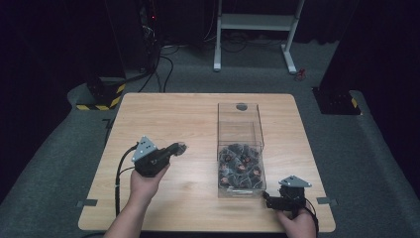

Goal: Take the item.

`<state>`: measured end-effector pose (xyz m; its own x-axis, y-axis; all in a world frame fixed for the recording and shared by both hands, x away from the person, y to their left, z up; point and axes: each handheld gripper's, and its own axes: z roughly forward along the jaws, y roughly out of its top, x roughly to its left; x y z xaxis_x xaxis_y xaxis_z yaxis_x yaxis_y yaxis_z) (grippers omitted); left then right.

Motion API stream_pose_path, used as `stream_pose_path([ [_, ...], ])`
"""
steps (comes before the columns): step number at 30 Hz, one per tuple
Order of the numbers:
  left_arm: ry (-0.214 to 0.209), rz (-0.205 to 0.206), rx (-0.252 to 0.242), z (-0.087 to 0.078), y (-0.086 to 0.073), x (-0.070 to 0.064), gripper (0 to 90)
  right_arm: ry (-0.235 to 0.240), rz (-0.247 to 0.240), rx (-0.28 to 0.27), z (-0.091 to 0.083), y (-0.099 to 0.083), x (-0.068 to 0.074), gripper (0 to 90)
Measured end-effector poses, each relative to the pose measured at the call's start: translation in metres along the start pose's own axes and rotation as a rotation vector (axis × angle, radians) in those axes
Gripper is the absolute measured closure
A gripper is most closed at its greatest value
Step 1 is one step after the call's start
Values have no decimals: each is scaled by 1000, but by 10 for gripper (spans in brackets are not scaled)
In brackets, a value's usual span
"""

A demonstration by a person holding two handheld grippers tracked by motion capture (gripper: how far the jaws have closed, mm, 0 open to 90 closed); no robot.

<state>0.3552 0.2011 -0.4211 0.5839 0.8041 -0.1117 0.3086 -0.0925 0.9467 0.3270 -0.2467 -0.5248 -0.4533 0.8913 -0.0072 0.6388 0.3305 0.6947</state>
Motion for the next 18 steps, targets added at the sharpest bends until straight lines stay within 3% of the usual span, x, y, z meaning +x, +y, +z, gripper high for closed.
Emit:
stream_pose_path([
  [18,65,-15,-14,-18,2,27,900,0,0,0,0,0,0,82],
])
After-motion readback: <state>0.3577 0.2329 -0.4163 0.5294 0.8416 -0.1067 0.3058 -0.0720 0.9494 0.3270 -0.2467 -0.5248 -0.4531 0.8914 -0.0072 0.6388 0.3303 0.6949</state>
